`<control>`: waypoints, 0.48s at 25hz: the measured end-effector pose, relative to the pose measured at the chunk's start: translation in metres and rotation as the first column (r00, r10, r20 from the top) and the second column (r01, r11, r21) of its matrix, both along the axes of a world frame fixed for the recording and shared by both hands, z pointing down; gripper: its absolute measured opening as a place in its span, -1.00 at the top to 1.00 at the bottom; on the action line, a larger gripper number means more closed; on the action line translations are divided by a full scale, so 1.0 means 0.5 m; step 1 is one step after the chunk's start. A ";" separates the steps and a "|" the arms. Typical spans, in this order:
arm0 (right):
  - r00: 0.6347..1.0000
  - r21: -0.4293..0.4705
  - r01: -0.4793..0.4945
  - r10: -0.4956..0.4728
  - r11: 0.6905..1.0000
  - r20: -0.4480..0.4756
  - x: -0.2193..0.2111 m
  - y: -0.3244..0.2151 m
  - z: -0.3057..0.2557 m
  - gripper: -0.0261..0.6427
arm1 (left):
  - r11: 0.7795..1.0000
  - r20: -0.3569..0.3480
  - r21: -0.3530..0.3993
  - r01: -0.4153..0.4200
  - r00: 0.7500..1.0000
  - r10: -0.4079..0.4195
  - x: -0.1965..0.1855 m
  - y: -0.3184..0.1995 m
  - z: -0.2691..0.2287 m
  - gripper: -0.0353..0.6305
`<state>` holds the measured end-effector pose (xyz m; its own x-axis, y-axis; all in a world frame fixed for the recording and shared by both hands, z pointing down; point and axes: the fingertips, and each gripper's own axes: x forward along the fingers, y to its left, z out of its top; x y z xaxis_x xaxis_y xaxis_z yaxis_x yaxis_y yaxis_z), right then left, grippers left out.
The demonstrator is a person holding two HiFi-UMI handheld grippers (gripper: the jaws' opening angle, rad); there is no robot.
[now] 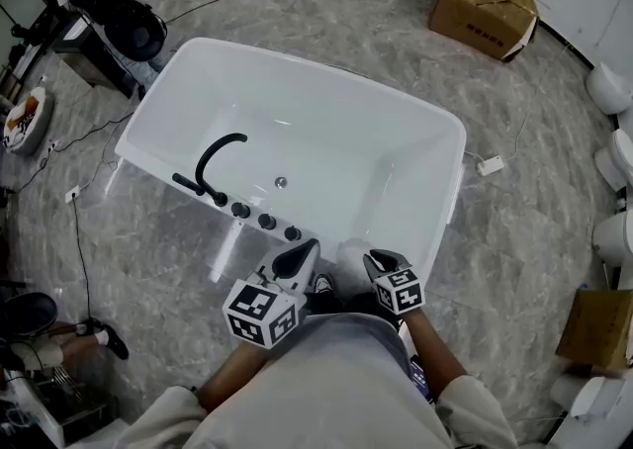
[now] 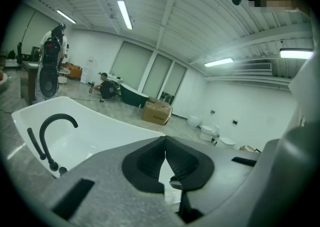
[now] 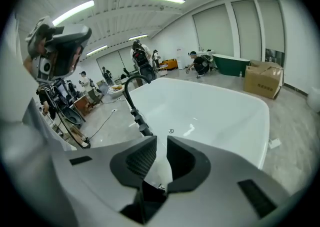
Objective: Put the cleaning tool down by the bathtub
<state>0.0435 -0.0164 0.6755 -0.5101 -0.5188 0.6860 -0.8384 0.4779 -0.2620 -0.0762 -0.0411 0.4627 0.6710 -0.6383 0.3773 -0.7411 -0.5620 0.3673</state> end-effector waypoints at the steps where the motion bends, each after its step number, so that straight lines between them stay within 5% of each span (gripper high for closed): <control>1: 1.000 0.005 -0.005 0.005 1.000 0.007 -0.001 0.001 -0.008 0.74 | 1.000 -0.002 -0.001 0.001 1.000 -0.001 -0.001 0.000 0.001 0.87; 12: 0.998 0.077 -0.032 0.028 0.997 0.057 -0.014 0.004 -0.091 0.80 | 1.000 -0.011 -0.008 -0.004 1.000 0.003 -0.011 0.003 0.016 0.87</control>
